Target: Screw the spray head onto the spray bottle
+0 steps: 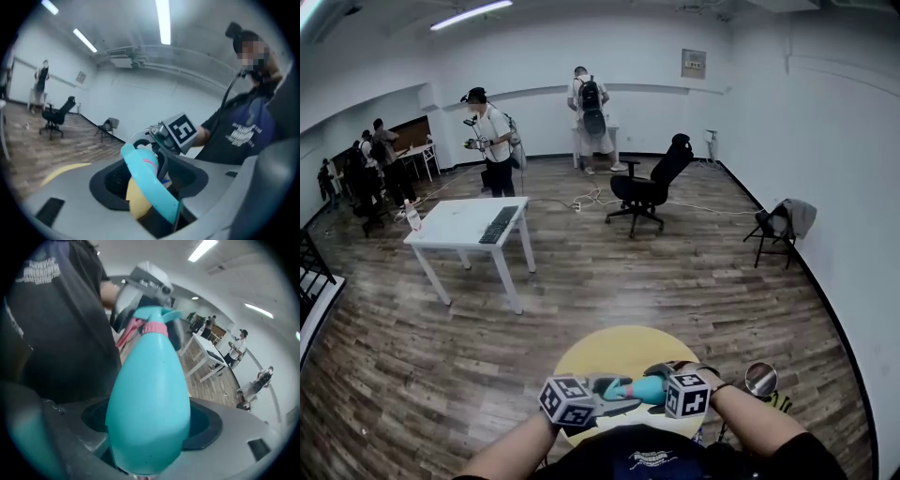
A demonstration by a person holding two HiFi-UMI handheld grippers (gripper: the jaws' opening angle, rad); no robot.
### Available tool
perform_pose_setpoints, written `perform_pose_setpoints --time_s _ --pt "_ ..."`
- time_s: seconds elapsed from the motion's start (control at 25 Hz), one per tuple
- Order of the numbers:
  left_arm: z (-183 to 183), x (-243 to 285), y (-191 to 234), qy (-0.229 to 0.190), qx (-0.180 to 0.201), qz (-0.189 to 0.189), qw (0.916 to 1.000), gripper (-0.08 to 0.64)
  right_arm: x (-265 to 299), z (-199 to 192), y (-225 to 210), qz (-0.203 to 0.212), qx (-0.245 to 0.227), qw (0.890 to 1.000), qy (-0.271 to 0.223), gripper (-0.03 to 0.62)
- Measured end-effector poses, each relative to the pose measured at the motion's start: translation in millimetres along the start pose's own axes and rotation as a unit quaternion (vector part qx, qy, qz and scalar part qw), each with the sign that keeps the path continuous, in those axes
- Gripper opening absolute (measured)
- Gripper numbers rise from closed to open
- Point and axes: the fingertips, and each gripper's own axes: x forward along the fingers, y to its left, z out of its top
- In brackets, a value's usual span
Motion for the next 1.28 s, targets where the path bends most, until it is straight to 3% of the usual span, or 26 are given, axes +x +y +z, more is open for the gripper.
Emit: perform_pose_setpoints --time_s 0.08,0.24,0.32,0.4,0.48,0.52,0.6,0.64,0.68,0.72,0.84,0.92,0.96,1.0,1.04,1.12,1.28 --pt "-11 9 0 0.057 0.067 0.032 0.9956 0.208 4 -5 1 0.004 -0.012 1.0 0.018 0.423" --pt "-22 7 -1 0.108 0.11 0.036 0.9873 0.204 6 -4 9 0.029 -0.004 1.0 0.009 0.423" --pt "-21 6 1 0.101 0.106 0.039 0.9885 0.209 5 -3 5 0.026 -0.005 1.0 0.003 0.423" --pt "-10 2 4 0.045 0.059 0.041 0.9964 0.21 3 0 0 0.016 0.0 1.0 -0.012 0.422" --pt "8 -14 13 -0.049 -0.02 0.045 0.9976 0.223 0 1 -3 0.011 0.024 0.999 -0.035 0.423" --pt "17 -27 21 -0.101 -0.069 0.042 0.9915 0.276 -2 -2 -3 0.011 0.043 0.998 -0.047 0.423" --pt "28 -57 38 -0.19 -0.162 0.026 0.968 0.341 -5 -14 0 0.012 0.074 0.995 -0.059 0.423" --pt "30 -69 44 -0.214 -0.192 0.02 0.9577 0.364 -5 -21 2 0.011 0.081 0.995 -0.058 0.423" --pt "29 -77 48 -0.22 -0.207 0.016 0.9532 0.377 -5 -26 4 0.008 0.082 0.995 -0.053 0.423" --pt "26 -80 49 -0.212 -0.209 0.014 0.9545 0.404 -6 -28 4 0.005 0.077 0.996 -0.046 0.423" --pt "20 -55 30 -0.141 -0.168 -0.004 0.9756 0.408 -5 -13 3 0.0 0.043 0.999 -0.03 0.423" --pt "14 -22 11 -0.07 -0.107 -0.012 0.9917 0.41 -3 3 1 -0.004 0.01 1.0 -0.023 0.423" --pt "9 -8 3 -0.033 -0.064 -0.006 0.9974 0.368 -1 7 0 -0.006 -0.008 1.0 -0.013 0.423" --pt "4 2 -2 0.001 -0.014 0.006 0.9999 0.251 1 6 1 -0.004 -0.022 1.0 -0.002 0.42" --pt "-2 8 -6 0.031 0.033 0.018 0.9988 0.202 3 3 5 0.003 -0.029 1.0 0.004 0.42" --pt "-9 11 -13 0.07 0.082 0.021 0.9939 0.204 3 0 16 0.024 -0.028 0.999 -0.002 0.42" --pt "-9 9 -15 0.081 0.102 0.014 0.9913 0.207 1 4 18 0.031 -0.028 0.999 -0.009 0.419"
